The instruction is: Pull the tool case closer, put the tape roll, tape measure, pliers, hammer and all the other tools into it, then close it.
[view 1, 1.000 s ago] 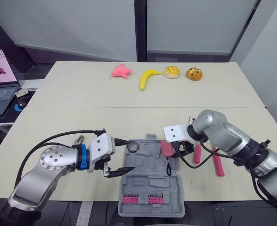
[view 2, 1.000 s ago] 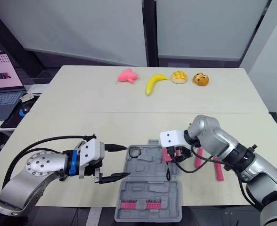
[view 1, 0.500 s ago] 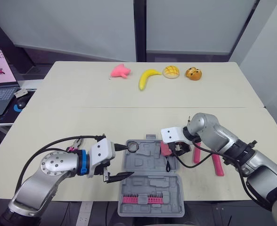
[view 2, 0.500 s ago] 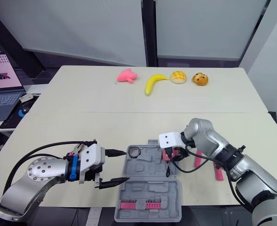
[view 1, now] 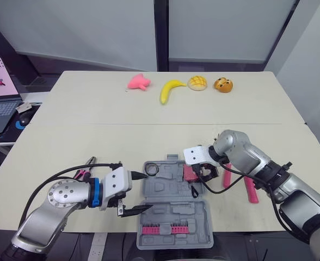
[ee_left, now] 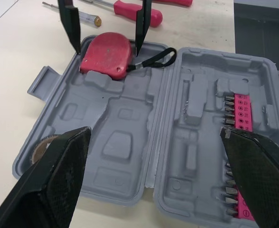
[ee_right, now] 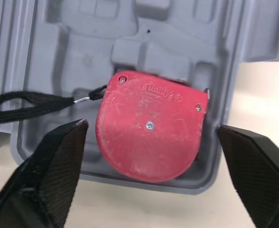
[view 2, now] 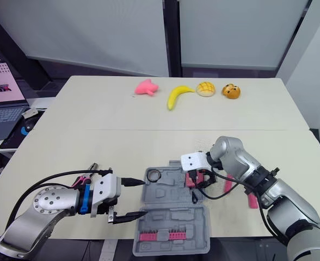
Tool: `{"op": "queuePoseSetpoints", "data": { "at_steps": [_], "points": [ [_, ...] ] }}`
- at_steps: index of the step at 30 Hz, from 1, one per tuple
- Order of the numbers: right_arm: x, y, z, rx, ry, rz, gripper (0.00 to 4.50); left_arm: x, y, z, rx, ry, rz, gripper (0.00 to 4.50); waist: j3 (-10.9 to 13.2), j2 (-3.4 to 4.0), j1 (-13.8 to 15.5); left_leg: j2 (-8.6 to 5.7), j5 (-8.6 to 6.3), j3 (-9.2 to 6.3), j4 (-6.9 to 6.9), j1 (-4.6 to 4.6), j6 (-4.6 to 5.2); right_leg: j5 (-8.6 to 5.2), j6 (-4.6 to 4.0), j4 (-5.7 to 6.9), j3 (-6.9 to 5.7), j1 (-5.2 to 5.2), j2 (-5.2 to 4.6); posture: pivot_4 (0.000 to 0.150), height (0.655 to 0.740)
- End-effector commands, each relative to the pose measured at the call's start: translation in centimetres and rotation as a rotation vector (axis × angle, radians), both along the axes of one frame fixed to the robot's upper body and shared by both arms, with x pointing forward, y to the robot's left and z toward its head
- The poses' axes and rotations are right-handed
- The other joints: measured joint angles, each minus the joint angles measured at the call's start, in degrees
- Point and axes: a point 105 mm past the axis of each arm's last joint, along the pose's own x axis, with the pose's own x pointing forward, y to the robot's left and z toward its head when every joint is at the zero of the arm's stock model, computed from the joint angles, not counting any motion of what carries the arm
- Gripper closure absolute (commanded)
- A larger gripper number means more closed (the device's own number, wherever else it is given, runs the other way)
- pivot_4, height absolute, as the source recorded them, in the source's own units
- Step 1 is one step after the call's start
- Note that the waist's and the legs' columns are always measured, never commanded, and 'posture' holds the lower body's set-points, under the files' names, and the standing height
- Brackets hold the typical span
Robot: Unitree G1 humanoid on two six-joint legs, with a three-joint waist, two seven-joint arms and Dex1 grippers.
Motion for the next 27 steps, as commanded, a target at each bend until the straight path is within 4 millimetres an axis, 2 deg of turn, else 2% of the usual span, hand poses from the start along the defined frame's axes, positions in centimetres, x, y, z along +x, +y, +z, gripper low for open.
{"op": "queuePoseSetpoints", "data": {
  "at_steps": [1,7,11,13,18,23,27],
  "points": [
    [0.1,0.5,2.4,0.062,-0.042,0.013,0.06,-0.2,-0.1,0.2,-0.009,-0.014,-0.023,0.00,0.00,0.00,0.00,0.00,0.00,0.00,0.00,0.00,0.00,0.00,0.00,0.00,0.00,0.00,0.00,0.150,0.7193],
    [-0.6,-0.1,4.2,0.148,-0.057,0.043,0.06,0.1,-0.1,0.8,-0.045,-0.006,-0.009,0.00,0.00,0.01,0.13,-0.01,0.00,0.00,0.00,-0.01,0.00,0.00,0.00,-0.01,0.00,0.00,-0.01,0.150,0.7193],
    [-1.0,-0.4,4.6,0.232,-0.064,0.036,0.06,0.3,0.2,1.0,-0.053,0.001,-0.011,0.00,0.00,0.00,0.06,0.01,0.00,-0.01,-0.01,0.00,0.00,0.00,0.00,-0.02,0.00,0.02,-0.01,0.150,0.7193],
    [-1.3,-0.4,4.7,0.266,-0.059,0.035,0.43,0.3,0.2,1.2,-0.059,0.009,-0.012,0.00,0.00,0.00,0.06,0.01,0.00,-0.01,-0.01,0.00,0.01,0.00,0.00,-0.02,-0.01,0.02,-0.01,0.150,0.7193],
    [-2.0,-0.4,4.3,0.326,-0.049,0.015,1.87,0.4,0.1,1.6,-0.073,0.023,-0.031,0.00,0.00,0.01,0.06,0.01,0.00,0.00,-0.01,-0.01,0.01,0.00,0.00,-0.02,0.00,0.03,-0.01,0.150,0.7193],
    [-2.3,-0.6,3.5,0.345,-0.043,-0.004,2.90,0.5,0.1,1.8,-0.069,0.023,-0.046,0.00,0.00,0.00,0.06,0.01,0.00,0.00,-0.01,0.00,0.01,0.00,0.00,-0.02,0.00,0.04,-0.01,0.150,0.7193],
    [-2.1,-0.7,2.7,0.404,-0.054,-0.043,2.90,0.6,0.1,1.9,-0.065,0.022,-0.053,0.00,0.00,0.00,0.07,0.01,0.00,0.00,-0.01,0.00,0.01,0.00,0.00,-0.02,0.00,0.05,-0.01,0.150,0.7193]
  ]
}}
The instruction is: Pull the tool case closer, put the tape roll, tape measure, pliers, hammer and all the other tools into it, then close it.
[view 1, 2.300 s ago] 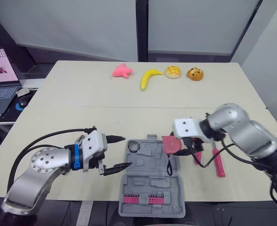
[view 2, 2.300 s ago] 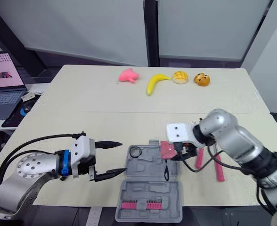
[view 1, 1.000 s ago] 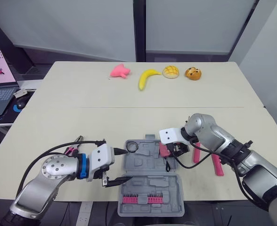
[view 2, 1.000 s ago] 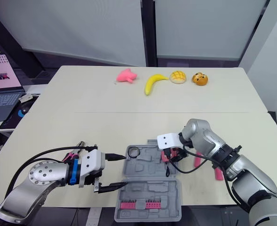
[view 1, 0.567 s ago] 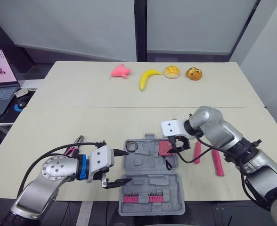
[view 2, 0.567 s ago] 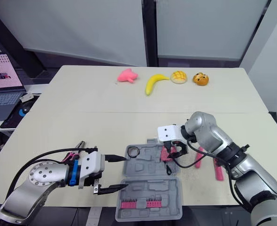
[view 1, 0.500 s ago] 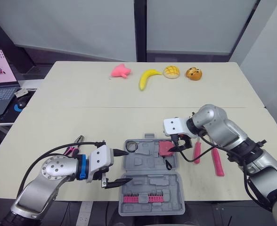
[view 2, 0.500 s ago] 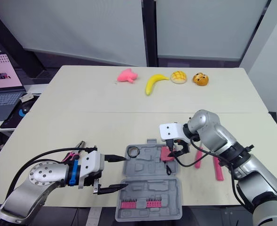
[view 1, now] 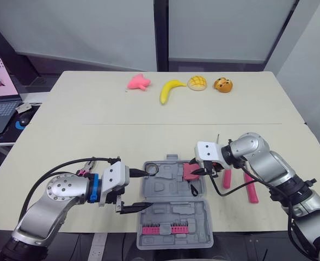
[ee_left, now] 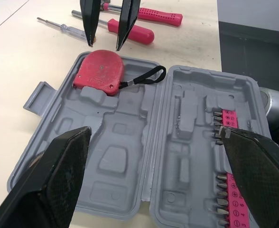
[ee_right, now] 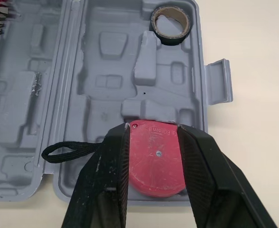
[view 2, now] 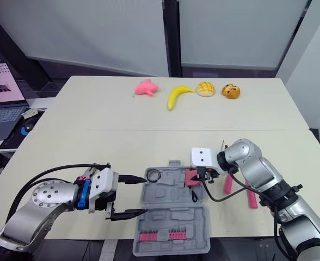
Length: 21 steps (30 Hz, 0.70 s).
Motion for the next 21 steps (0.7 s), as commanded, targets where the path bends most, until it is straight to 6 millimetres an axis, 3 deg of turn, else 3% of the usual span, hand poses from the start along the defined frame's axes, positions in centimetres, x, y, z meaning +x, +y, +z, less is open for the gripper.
{"op": "queuePoseSetpoints", "data": {
  "at_steps": [1,8,21],
  "points": [
    [0.4,0.0,0.5,0.082,-0.058,-0.022,2.90,0.2,0.2,0.8,-0.001,-0.023,-0.008,0.00,0.00,0.00,0.00,0.00,0.00,0.00,0.00,0.00,0.00,0.00,0.00,0.00,0.01,0.00,0.00,0.150,0.7193],
    [0.8,-1.2,-2.2,0.154,-0.043,-0.086,2.90,0.3,0.0,0.8,0.011,-0.021,-0.028,0.00,0.00,0.00,-0.01,0.00,0.00,0.01,0.00,0.01,0.00,0.00,0.00,0.00,0.00,0.04,0.00,0.150,0.7193],
    [1.5,-2.9,-7.9,0.043,0.109,-0.160,2.90,0.7,0.5,0.9,0.031,-0.020,-0.029,0.00,-0.06,-0.04,-0.20,0.02,0.00,0.01,0.01,0.25,0.00,0.00,0.00,0.01,-0.01,0.24,0.03,0.150,0.7193]
  ]
}}
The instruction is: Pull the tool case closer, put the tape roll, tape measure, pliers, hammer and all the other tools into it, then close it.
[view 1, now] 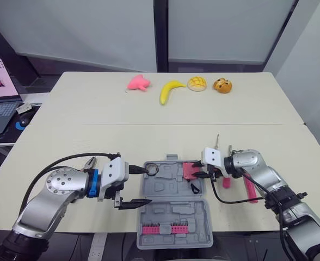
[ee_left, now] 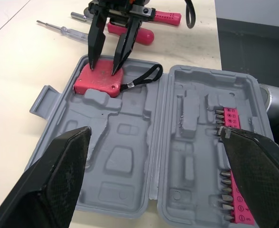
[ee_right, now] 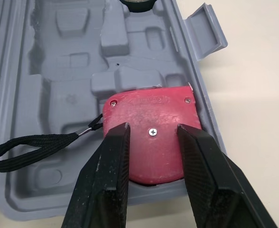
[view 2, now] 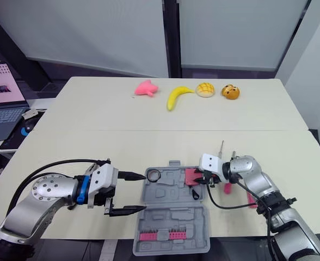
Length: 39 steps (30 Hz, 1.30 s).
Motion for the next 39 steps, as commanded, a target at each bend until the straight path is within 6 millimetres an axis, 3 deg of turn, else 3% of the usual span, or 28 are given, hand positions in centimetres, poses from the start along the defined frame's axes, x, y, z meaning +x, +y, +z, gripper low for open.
{"op": "queuePoseSetpoints", "data": {
  "at_steps": [1,6,11,15,18,22,25,29,34,39],
  "points": [
    [-0.6,-0.8,-2.7,-0.078,0.068,-0.005,2.90,0.1,0.3,0.5,0.010,-0.020,0.003,0.00,-0.02,-0.01,-0.04,0.00,0.00,0.00,0.00,0.01,0.00,0.00,0.00,0.00,0.00,0.00,0.00,0.150,0.7193],
    [-0.3,0.8,0.1,0.055,-0.010,0.017,2.90,0.6,1.9,0.7,-0.011,-0.039,0.078,0.00,-0.05,-0.02,-0.04,0.01,0.00,0.00,0.00,0.03,0.00,0.00,0.00,0.01,0.00,0.00,0.01,0.150,0.7193],
    [-0.7,0.6,4.6,0.165,-0.130,-0.016,2.90,1.7,5.3,1.4,-0.026,-0.089,0.250,0.00,0.02,0.06,0.08,0.01,0.00,-0.01,0.00,-0.16,0.00,0.00,0.00,0.00,0.01,-0.15,-0.01,0.150,0.7193],
    [-1.9,-2.2,7.2,0.196,-0.155,-0.126,2.90,2.4,9.5,1.8,-0.027,-0.167,0.443,0.00,0.02,0.06,0.31,0.01,-0.01,-0.02,-0.01,-0.18,0.00,0.00,0.00,-0.03,0.00,-0.17,-0.03,0.150,0.7193],
    [-2.9,-6.7,8.0,0.146,-0.202,-0.284,2.90,1.7,14.2,1.3,-0.019,-0.161,0.639,0.00,0.02,0.05,0.53,0.00,-0.02,-0.02,-0.05,-0.19,0.01,0.00,0.00,-0.13,-0.01,-0.14,-0.05,0.150,0.7193],
    [-4.2,-12.5,8.0,0.061,-0.226,-0.500,2.90,-0.2,19.0,0.7,-0.035,-0.126,0.814,0.00,0.02,0.04,0.52,0.00,-0.04,0.00,-0.08,-0.22,0.01,0.00,0.00,-0.16,0.00,-0.14,-0.08,0.150,0.7193],
    [-6.5,-15.2,7.3,-0.001,-0.179,-0.554,2.29,-2.0,21.6,-0.3,-0.023,-0.061,0.907,0.00,0.02,0.04,0.52,0.03,-0.04,0.00,-0.08,-0.18,0.01,-0.01,-0.01,-0.12,-0.01,-0.12,-0.08,0.150,0.7193],
    [-9.4,-17.2,6.4,-0.061,-0.100,-0.580,1.44,-4.0,23.7,-1.8,0.012,0.012,0.984,0.00,0.01,0.03,0.52,0.05,-0.04,-0.01,-0.10,-0.15,0.02,-0.01,-0.01,-0.12,-0.03,-0.08,-0.09,0.150,0.7193],
    [-11.5,-18.8,5.0,-0.115,-0.017,-0.604,0.04,-5.9,24.5,-3.2,0.039,0.063,1.040,0.00,-0.04,-0.06,0.52,0.06,-0.05,0.00,-0.10,-0.16,0.02,-0.01,-0.01,-0.13,-0.03,-0.08,-0.13,0.150,0.7193],
    [-11.6,-19.3,4.2,-0.140,-0.005,-0.598,0.04,-6.6,24.3,-3.6,0.029,0.069,1.063,0.00,-0.05,-0.07,0.53,0.06,-0.06,0.00,-0.10,-0.17,0.03,-0.02,-0.02,-0.16,-0.02,-0.09,-0.15,0.150,0.7193]
  ]
}}
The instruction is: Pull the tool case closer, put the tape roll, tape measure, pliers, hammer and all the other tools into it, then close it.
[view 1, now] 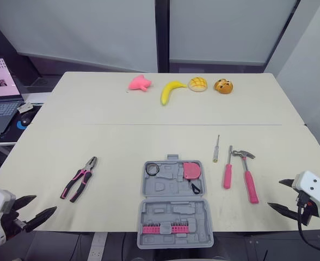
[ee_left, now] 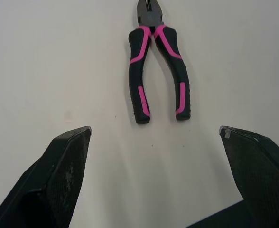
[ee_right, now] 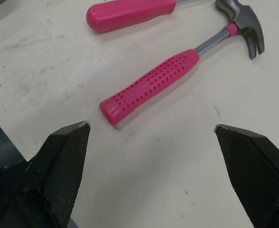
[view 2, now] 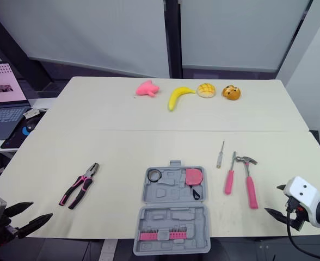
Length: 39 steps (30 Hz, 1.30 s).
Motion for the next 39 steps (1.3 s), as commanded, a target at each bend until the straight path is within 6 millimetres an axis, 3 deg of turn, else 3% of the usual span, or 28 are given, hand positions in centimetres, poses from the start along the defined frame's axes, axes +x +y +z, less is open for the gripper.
{"op": "queuePoseSetpoints", "data": {
  "at_steps": [1,4,10,16,25,33,39],
  "points": [
    [0.7,-0.2,0.8,-0.042,-0.051,0.034,0.04,-0.1,0.1,1.0,0.024,-0.046,0.015,0.00,0.00,0.00,0.00,0.00,0.00,0.00,0.00,0.00,0.00,0.00,0.00,0.00,0.00,0.00,0.00,0.150,0.7193],
    [2.1,1.3,1.6,-0.044,-0.116,0.110,0.04,-0.5,-0.1,0.9,0.015,-0.043,0.031,0.00,-0.01,-0.01,-0.06,0.00,0.00,0.01,0.00,0.00,0.00,0.00,-0.01,0.00,0.00,0.00,0.00,0.150,0.7193],
    [4.6,8.5,4.6,0.098,-0.200,0.385,0.04,-1.3,-0.8,0.4,-0.015,-0.037,0.087,0.00,0.01,0.02,-0.30,0.04,0.00,0.03,-0.01,0.00,-0.01,-0.01,-0.02,0.01,-0.02,-0.03,0.02,0.150,0.7193],
    [5.4,14.1,7.3,0.199,-0.207,0.634,0.04,-1.9,-2.0,-0.1,-0.046,-0.036,0.122,0.00,0.04,-0.07,-0.02,0.03,-0.01,0.02,0.01,-0.02,-0.01,-0.01,-0.02,-0.03,-0.03,-0.03,0.00,0.150,0.7193],
    [6.1,15.5,7.6,0.180,-0.212,0.691,0.04,1.3,-3.0,0.0,-0.058,-0.087,0.156,0.00,0.02,-0.12,0.96,0.03,-0.01,-0.01,0.02,-0.02,-0.02,0.00,-0.02,-0.03,-0.06,-0.21,-0.01,0.150,0.7193],
    [5.2,16.7,7.7,0.201,-0.205,0.701,0.04,6.7,-4.3,-0.1,-0.039,-0.067,0.146,0.00,0.01,-0.13,0.95,0.02,-0.01,-0.01,0.02,-0.04,-0.02,0.00,-0.02,0.03,-0.06,-0.07,0.01,0.150,0.7193],
    [4.8,16.9,7.4,0.193,-0.192,0.702,0.04,9.3,-4.6,-1.1,-0.011,-0.017,0.174,0.00,0.00,-0.16,0.83,-0.02,-0.01,0.01,0.02,-0.04,-0.03,0.01,-0.01,0.03,-0.04,-0.08,0.02,0.150,0.7193]
  ]
}}
